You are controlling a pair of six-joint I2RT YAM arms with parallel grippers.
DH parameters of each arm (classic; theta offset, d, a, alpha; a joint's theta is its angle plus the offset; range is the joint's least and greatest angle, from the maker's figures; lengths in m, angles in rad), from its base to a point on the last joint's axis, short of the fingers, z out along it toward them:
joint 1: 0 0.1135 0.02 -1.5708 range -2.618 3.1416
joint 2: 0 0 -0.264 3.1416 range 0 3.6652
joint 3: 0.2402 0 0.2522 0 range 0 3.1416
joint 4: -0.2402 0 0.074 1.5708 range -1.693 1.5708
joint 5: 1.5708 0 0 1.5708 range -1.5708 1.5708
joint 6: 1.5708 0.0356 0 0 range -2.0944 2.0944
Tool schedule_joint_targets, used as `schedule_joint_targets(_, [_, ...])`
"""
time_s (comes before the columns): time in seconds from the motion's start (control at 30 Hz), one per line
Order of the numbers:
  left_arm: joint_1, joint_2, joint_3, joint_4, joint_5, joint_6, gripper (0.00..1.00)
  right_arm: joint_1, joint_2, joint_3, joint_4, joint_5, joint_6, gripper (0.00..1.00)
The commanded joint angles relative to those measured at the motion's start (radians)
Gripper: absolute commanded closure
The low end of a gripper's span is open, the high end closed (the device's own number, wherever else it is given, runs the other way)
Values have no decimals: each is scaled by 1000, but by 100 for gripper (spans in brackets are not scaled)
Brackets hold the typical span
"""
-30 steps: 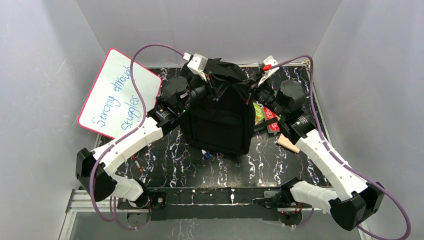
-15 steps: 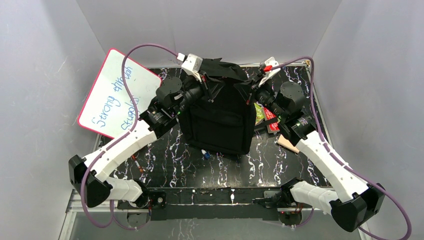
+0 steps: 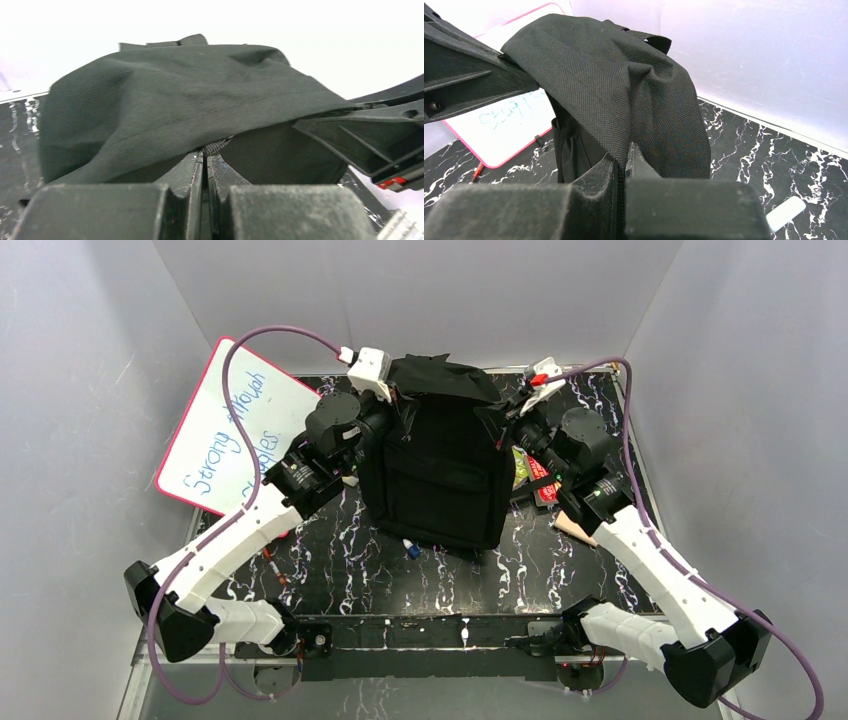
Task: Pack the student bag
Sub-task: Unzip the student bag at the center of the board.
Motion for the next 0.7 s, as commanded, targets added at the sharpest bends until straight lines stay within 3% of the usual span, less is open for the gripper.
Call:
schedule_joint_targets(0.0, [0, -49, 51, -76, -150, 75, 100, -2, -45, 11, 111, 56, -18, 100])
schedule_joint_targets(0.4, [4, -43, 67, -167, -402, 247, 100, -3, -74, -12, 119, 78, -24, 100])
schedule_joint_targets(0.67, [90, -25, 84, -280, -427, 197, 100, -2, -94, -22, 120, 114, -34, 100])
